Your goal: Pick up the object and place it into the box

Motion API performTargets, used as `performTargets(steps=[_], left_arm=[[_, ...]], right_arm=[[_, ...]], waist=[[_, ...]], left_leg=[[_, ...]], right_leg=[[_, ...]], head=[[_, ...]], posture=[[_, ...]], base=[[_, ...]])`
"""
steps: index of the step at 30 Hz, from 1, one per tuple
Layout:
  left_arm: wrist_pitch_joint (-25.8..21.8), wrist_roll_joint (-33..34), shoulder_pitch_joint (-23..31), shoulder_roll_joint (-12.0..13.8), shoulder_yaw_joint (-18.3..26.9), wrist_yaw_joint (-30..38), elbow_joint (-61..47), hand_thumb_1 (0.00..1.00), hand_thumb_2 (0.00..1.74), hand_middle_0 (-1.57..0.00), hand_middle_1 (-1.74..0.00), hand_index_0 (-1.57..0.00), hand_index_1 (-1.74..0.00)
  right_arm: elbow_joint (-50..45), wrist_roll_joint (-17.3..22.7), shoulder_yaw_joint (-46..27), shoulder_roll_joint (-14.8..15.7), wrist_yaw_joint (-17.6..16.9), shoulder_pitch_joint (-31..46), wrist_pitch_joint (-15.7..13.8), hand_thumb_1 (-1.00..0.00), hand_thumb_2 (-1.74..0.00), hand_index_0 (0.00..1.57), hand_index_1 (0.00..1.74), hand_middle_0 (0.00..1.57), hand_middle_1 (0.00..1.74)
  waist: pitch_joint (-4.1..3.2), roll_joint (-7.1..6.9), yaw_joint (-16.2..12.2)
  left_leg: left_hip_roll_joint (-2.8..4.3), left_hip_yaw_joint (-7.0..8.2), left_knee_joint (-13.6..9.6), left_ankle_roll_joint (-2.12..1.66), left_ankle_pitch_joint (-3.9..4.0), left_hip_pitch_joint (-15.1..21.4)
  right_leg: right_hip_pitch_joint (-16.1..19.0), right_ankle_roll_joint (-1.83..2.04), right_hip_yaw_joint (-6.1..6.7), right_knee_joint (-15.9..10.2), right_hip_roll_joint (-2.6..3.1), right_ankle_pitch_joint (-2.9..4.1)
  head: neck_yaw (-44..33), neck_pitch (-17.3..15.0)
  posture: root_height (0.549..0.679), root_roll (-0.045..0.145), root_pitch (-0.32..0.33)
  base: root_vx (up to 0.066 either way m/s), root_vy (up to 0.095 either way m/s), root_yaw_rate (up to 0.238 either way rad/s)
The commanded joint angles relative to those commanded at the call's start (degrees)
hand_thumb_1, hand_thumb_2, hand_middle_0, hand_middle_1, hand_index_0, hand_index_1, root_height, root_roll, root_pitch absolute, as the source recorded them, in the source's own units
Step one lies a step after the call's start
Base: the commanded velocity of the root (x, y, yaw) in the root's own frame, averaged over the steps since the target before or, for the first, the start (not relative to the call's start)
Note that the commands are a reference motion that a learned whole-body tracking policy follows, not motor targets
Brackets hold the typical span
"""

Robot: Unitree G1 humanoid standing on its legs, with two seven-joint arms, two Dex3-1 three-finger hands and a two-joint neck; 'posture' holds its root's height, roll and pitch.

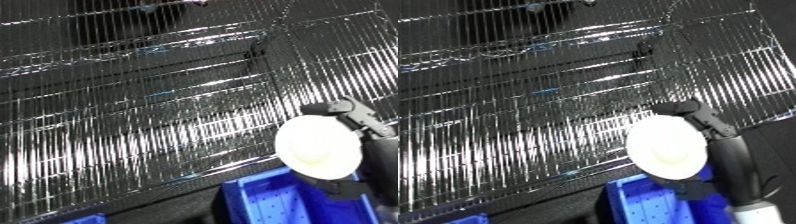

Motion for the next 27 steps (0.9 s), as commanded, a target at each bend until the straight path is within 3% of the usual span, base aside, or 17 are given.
performTargets(steps=[9, 12, 13, 16, 19, 24, 27], left_arm=[[0.1, -0.7, 0.9, 0.1, 1.4, 0.0, 0.2, 0.0, 0.0, 0.0, 0.0, 0.0, 0.0], [0.0, -1.2, 0.6, 0.0, 1.0, 0.3, 0.5, 0.0, 0.0, 0.0, 0.0, 0.0, 0.0], [0.1, -1.3, 0.3, 0.0, 0.9, 0.5, 0.4, 0.0, 0.0, 0.0, 0.0, 0.0, 0.0], [1.1, -1.9, -1.0, 0.3, 0.1, 1.5, 0.2, 0.0, 0.0, 0.0, 0.0, 0.0, 0.0], [1.3, -2.6, -2.3, 0.7, -1.3, 2.1, 1.0, 0.0, 0.0, 0.0, 0.0, 0.0, 0.0], [0.5, -4.0, -4.1, 1.1, -3.6, 1.7, 3.5, 0.0, 0.0, 0.0, 0.0, 0.0, 0.0], [0.6, -3.9, -4.9, 1.3, -4.1, 1.3, 4.4, 0.0, 0.0, 0.0, 0.0, 0.0, 0.0]], right_arm=[[6.7, 8.5, -5.5, 4.2, -0.8, 10.2, -4.2, -0.75, -1.3, 1.18, 1.3, 1.18, 1.3], [10.9, 11.6, -5.6, 6.5, -0.6, 11.8, -5.7, -0.75, -1.3, 1.18, 1.3, 1.18, 1.3], [12.5, 12.3, -5.4, 7.2, -0.3, 12.2, -5.8, -0.75, -1.3, 1.18, 1.3, 1.18, 1.3], [18.1, 14.7, -3.7, 8.9, 2.1, 12.8, -5.1, -0.75, -1.3, 1.18, 1.3, 1.18, 1.3], [24.5, 17.3, -1.1, 9.8, 5.4, 13.0, -3.9, -0.75, -1.3, 1.18, 1.3, 1.18, 1.3], [36.8, 20.4, 1.3, 10.3, 10.2, 11.1, -2.2, -0.75, -1.3, 1.18, 1.3, 1.18, 1.3], [44.0, 21.6, 1.5, 10.5, 12.8, 9.2, -0.7, -0.6, -1.04, 0.94, 1.04, 0.94, 1.04]], waist=[[0.0, -0.38, -1.6], [0.0, -0.46, -1.8], [0.0, -0.47, -1.8], [0.0, -0.53, -1.7], [0.0, -0.64, -1.4], [0.0, -0.5, -0.8], [0.0, -0.31, -0.4]], left_leg=[[0.28, 0.82, 0.0, 0.24, -0.77, 0.9], [0.17, 0.93, 0.0, 0.33, -0.92, 0.9], [0.11, 0.94, 0.0, 0.36, -0.95, 0.9], [-0.01, 0.83, 0.0, 0.26, -0.92, 1.0], [-0.09, 0.45, 0.4, 0.19, -1.09, 1.3], [-0.36, 0.29, 0.9, 0.6, -1.54, 1.8], [-0.56, 0.29, 1.1, 0.67, -1.68, 1.9]], right_leg=[[0.8, 0.18, 0.56, -0.9, 0.61, 0.3], [0.9, 0.18, 0.65, -1.1, 0.88, 0.39], [0.9, 0.19, 0.71, -1.3, 1.01, 0.49], [1.1, 0.21, 0.78, -1.7, 1.22, 0.83], [1.6, 0.19, 0.68, -1.5, 1.24, 0.82], [2.1, 0.07, 0.52, -1.3, 1.36, 0.61], [2.5, -0.02, 0.4, -1.3, 1.55, 0.46]], head=[[1.1, -2.6], [1.6, -6.3], [1.8, -9.5], [3.1, -17.2], [4.5, -19.5], [7.3, -21.1], [9.1, -21.8]], posture=[[0.637, 0.051, 0.09], [0.638, 0.05, 0.091], [0.638, 0.05, 0.092], [0.639, 0.049, 0.091], [0.638, 0.046, 0.08], [0.637, 0.045, 0.067], [0.638, 0.046, 0.062]], base=[[-0.017, -0.005, -0.062], [-0.03, -0.012, -0.049], [-0.048, -0.013, -0.036], [-0.052, -0.022, -0.013], [-0.003, -0.035, 0.007], [0.006, -0.018, -0.005], [0.003, -0.008, 0.022]])
